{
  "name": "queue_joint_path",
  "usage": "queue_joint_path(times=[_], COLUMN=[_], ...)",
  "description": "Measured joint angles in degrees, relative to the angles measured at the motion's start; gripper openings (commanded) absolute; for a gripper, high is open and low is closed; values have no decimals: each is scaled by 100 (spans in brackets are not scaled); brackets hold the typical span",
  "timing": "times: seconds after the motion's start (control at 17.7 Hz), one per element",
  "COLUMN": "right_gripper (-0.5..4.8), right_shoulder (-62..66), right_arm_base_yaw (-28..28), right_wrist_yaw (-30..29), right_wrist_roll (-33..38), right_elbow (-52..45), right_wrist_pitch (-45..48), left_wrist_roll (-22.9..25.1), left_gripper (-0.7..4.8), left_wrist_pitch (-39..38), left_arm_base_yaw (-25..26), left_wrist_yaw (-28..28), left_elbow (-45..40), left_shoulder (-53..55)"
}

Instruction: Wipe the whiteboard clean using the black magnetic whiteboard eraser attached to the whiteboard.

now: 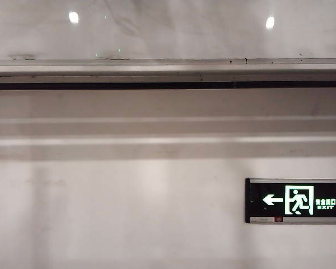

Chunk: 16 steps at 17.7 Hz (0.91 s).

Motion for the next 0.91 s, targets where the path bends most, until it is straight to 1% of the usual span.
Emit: queue_joint_path(times=[0.11, 0.17, 0.34, 0.4, 0.45, 0.57, 0.79, 0.91], right_gripper=[-5, -5, -5, -5, -5, -5, -5, -5], right_shoulder=[0, 0, 0, 0, 0, 0, -7, -11], right_arm_base_yaw=[2, 2, 7, 7, 7, 7, 9, 11], right_wrist_yaw=[0, 0, 0, 0, -2, 2, 0, 0], right_wrist_roll=[0, 0, 0, 0, 2, 2, 2, 4], right_elbow=[0, 0, 0, 0, -2, -2, -4, -2], right_wrist_pitch=[0, -4, -48, -52, -55, -94, -271, -286], left_wrist_roll=[2, 72, 590, 723, 844, 901, 898, 636], left_gripper=[110, 110, 111, 111, 111, 111, 111, 111], left_wrist_pitch=[-7, -4, 24, 59, 72, 13, 35, -26], left_arm_base_yaw=[-22, -116, -341, -415, -525, -612, -669, -619], left_wrist_yaw=[68, -24, -177, -177, -55, 295, -11, 17], left_elbow=[2, 2, 4, 4, 2, -15, -15, 118], left_shoulder=[2, 4, 31, 68, 164, 326, 350, 363])
